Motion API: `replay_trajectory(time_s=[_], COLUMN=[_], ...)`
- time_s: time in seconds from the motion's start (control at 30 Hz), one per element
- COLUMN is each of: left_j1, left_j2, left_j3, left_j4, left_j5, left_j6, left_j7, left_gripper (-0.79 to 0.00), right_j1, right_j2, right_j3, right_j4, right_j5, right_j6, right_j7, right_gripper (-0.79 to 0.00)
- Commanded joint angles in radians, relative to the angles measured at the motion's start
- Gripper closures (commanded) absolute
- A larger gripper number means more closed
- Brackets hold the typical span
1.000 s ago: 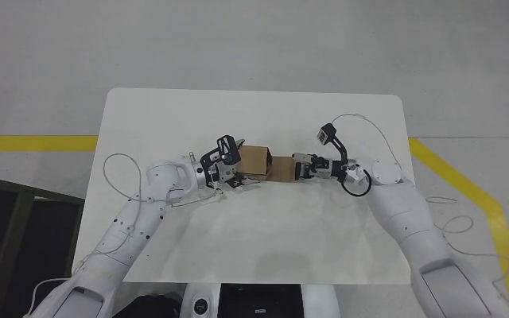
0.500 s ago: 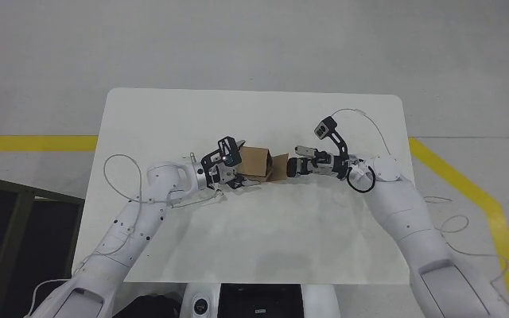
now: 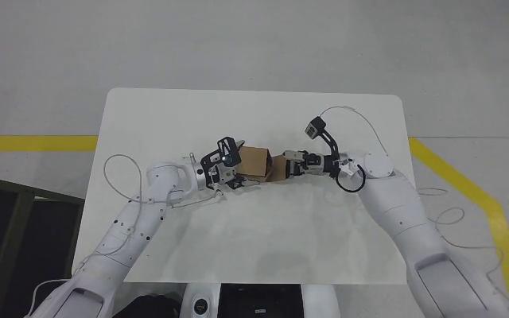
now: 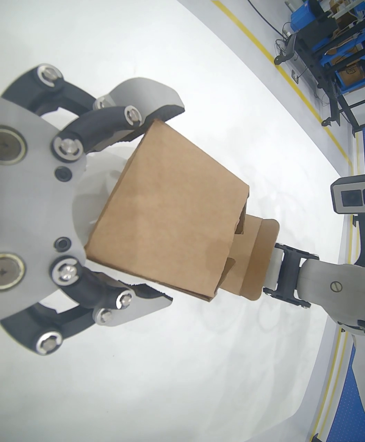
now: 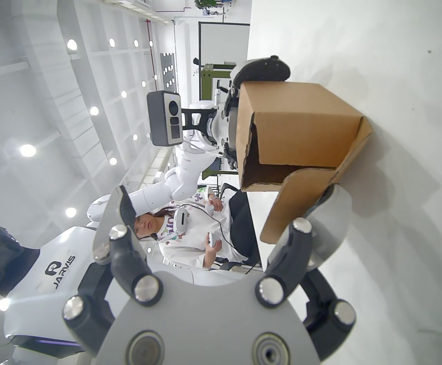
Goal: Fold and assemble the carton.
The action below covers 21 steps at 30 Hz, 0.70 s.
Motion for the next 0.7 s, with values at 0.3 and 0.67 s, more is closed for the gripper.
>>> replay_trajectory(time_s=[0.3,0.67], left_j1=[0.001,0.003], left_j2=[0.0,0.0], left_j3=[-0.002,-0.003], left_j4=[-0.001,-0.004], left_j5=[0.002,0.001], left_j6=[-0.004,-0.004], left_j7=[0.0,-0.005], left_gripper=[-0.785,-0.785], right_j1=[0.006,0.025], right_j2=[-0.016,-0.029], right_j3=[-0.016,-0.039], right_j4=[-0.027,-0.024], right_j5=[0.04,0.016], right_j6=[-0.003,-0.004], right_j7=[-0.003,-0.004], right_gripper=[-0.785,-0.785])
